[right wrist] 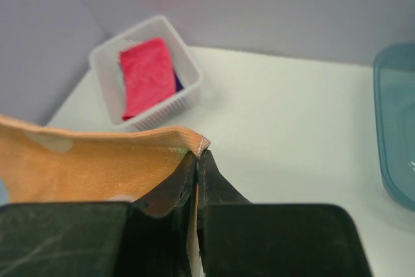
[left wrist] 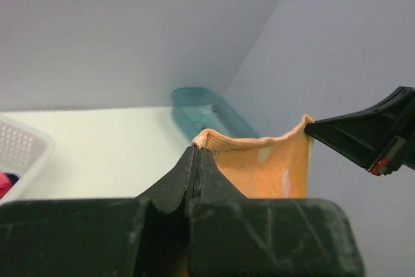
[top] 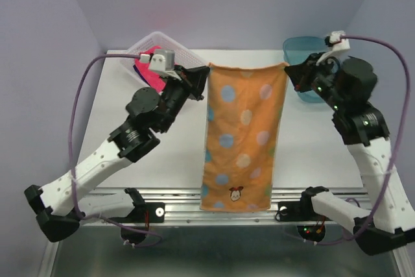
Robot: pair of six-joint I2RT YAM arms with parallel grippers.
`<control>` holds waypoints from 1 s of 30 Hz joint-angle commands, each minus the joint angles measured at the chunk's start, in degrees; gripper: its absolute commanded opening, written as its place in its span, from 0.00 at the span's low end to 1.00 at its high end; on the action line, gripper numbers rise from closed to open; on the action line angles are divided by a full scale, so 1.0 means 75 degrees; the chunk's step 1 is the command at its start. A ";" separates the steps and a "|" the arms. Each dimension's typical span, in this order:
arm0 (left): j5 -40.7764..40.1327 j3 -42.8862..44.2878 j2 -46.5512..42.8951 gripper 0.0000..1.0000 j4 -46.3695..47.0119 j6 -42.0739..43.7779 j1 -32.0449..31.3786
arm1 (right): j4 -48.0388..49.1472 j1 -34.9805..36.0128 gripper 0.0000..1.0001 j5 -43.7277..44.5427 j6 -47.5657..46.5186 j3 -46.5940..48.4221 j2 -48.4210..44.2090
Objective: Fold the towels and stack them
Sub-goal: Flatten out the crumpled towel
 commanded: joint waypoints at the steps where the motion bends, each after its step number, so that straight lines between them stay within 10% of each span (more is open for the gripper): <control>1: -0.0615 -0.0433 0.1124 0.00 0.0852 -0.0042 0.0834 | 0.1348 -0.0055 0.01 0.1962 -0.0227 -0.1037 0.0668; 14: 0.0641 0.2785 0.6805 0.00 0.1252 0.0693 0.2993 | 0.3235 -0.0676 0.01 0.2059 -0.0660 -0.0021 0.5435; 30: 0.0899 0.2639 0.7162 0.00 0.1380 0.0836 0.3075 | 0.3284 -0.1039 0.01 0.0629 -0.0779 0.0029 0.6119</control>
